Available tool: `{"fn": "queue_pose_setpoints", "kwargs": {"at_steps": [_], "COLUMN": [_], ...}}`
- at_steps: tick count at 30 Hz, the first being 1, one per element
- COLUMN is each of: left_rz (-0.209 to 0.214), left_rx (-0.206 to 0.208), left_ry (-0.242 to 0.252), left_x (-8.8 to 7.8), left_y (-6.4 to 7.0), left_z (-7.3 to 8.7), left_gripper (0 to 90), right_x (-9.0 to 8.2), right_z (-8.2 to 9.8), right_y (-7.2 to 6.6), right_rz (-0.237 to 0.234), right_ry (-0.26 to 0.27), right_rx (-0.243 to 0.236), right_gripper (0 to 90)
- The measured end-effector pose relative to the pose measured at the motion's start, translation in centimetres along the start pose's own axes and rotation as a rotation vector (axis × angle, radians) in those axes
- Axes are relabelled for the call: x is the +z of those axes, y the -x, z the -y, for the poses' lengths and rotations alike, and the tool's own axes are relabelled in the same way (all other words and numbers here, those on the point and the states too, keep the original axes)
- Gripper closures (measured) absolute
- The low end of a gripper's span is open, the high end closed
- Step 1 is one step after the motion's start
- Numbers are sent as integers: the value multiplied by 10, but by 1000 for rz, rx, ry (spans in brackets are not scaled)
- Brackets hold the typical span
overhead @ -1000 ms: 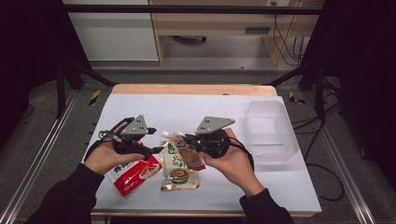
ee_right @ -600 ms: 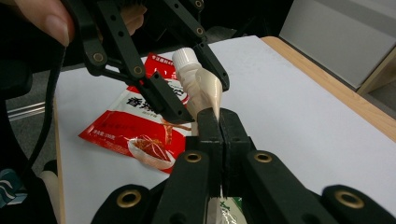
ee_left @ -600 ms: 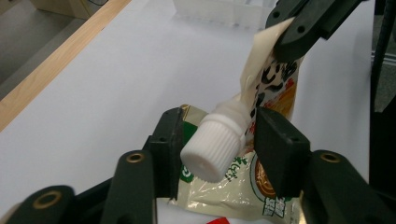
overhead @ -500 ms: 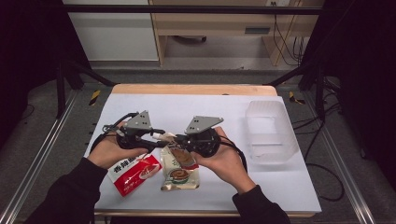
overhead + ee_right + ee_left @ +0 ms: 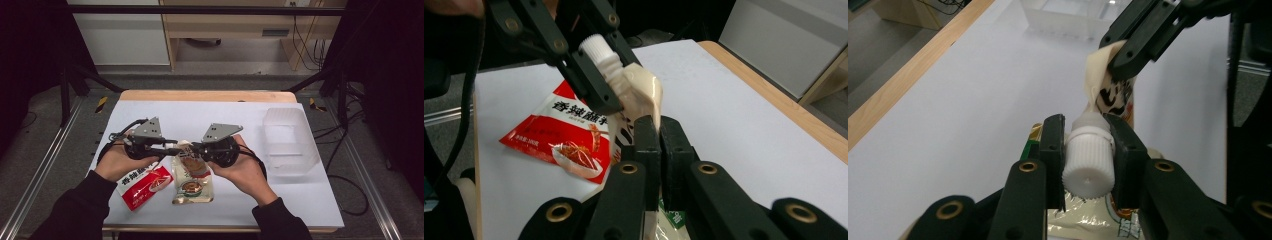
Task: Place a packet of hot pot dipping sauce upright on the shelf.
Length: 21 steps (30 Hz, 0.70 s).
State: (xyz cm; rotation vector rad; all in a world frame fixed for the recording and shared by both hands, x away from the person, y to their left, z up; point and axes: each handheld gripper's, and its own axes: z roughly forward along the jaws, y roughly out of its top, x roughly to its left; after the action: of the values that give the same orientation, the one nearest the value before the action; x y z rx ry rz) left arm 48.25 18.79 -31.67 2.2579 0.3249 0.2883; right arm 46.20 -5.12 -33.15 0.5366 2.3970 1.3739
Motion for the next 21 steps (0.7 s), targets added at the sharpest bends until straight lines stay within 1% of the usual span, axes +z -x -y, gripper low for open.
{"fn": "queue_pose_setpoints", "kwargs": {"at_steps": [2,3,6,7,8,9,10,13,15,16,18,19,20,21], "left_rz": [-3,-1,1,3,4,3,4,1,1,1,4,8,8,6], "left_rx": [44,53,57,69,77,82,97,116,127,127,127,125,125,126], "left_ry": [-41,-48,-57,-74,-82,-94,-116,-136,-145,-145,-143,-141,-141,-137], "left_x": [-2,-3,-4,-4,-4,-4,-4,-4,-5,-5,-6,-7,-7,-8], "left_y": [4,5,6,7,7,7,9,8,6,6,5,4,4,4], "left_z": [-8,-10,-13,-16,-17,-19,-21,-24,-24,-24,-25,-27,-27,-28], "left_gripper": [726,727,728,728,729,729,730,730,730,730,730,730,730,730], "right_x": [-1,-2,-3,-3,-3,-3,-3,-3,-2,-2,0,3,3,5], "right_z": [1,1,0,0,-1,-1,-2,-6,-10,-10,-13,-16,-16,-20], "right_y": [-1,-1,-2,-2,-1,-1,0,0,0,0,0,1,1,3], "right_rz": [-4,-5,-6,-8,-16,-16,-13,-15,-6,-6,-8,-18,-18,-31], "right_ry": [-19,-24,-37,-41,-58,-58,-80,-124,-175,-175,-218,-251,-251,-275], "right_rx": [-11,-15,-25,-25,-32,-32,-55,-88,-147,-147,-183,-213,-213,-242], "right_gripper": [876,875,870,867,851,851,806,675,579,579,480,410,410,361]}}
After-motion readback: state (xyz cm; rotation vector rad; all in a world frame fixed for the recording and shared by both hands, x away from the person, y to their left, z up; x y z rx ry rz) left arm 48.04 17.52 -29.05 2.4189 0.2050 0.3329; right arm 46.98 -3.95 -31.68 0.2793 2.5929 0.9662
